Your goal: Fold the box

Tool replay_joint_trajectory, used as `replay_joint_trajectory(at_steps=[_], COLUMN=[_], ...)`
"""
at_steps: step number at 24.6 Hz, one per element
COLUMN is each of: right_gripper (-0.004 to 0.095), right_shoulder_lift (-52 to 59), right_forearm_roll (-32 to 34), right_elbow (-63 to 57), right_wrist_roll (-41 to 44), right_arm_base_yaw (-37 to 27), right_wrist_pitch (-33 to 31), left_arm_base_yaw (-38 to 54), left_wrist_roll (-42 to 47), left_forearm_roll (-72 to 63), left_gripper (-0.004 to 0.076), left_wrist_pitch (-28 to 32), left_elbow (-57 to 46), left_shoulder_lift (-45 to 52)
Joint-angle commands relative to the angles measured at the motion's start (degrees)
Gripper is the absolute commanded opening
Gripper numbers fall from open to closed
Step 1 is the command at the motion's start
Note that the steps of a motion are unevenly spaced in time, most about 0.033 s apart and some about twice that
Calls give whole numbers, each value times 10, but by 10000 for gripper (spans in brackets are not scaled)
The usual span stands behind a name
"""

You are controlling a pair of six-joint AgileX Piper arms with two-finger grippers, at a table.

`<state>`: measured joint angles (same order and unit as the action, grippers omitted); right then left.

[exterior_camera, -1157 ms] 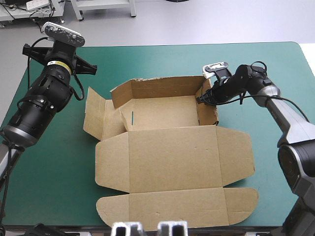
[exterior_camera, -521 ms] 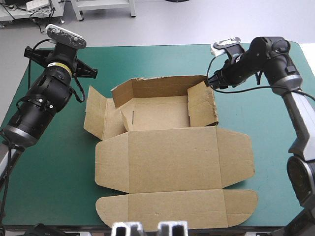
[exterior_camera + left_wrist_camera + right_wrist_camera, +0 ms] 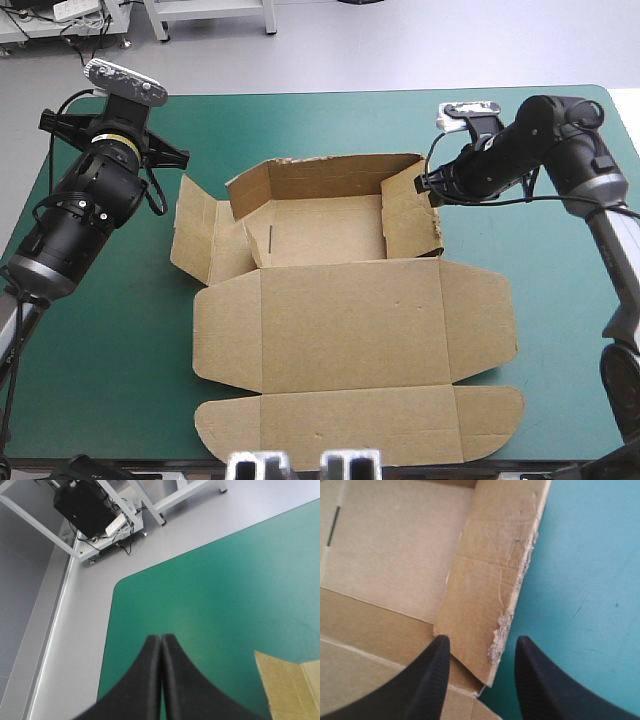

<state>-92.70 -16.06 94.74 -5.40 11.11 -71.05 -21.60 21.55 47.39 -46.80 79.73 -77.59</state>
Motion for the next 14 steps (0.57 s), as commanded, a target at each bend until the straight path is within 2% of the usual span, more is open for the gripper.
replay_joint_trajectory(at_steps=[1,11,13,14], right_gripper=[397,385,187,-24], right_shoulder_lift=[-13,-126,-146,-147], right_forearm_roll=[-12,-53,-58,-58], right_elbow=[0,0,0,0], right_wrist_roll=[-22,-48,-69,-69], right_arm_base_yaw=[0,0,0,0], right_wrist_pitch=[34,67,63,63], left_arm_base_yaw=[0,0,0,6], left_wrist_roll=[1,6,4,4], left_forearm_roll=[23,29,30,43], left_gripper=[-11,-11,-10,-10], left_wrist_pitch=[9,5,8,22], left_elbow=[15,15,15,15], left_shoulder_lift=[21,21,21,21])
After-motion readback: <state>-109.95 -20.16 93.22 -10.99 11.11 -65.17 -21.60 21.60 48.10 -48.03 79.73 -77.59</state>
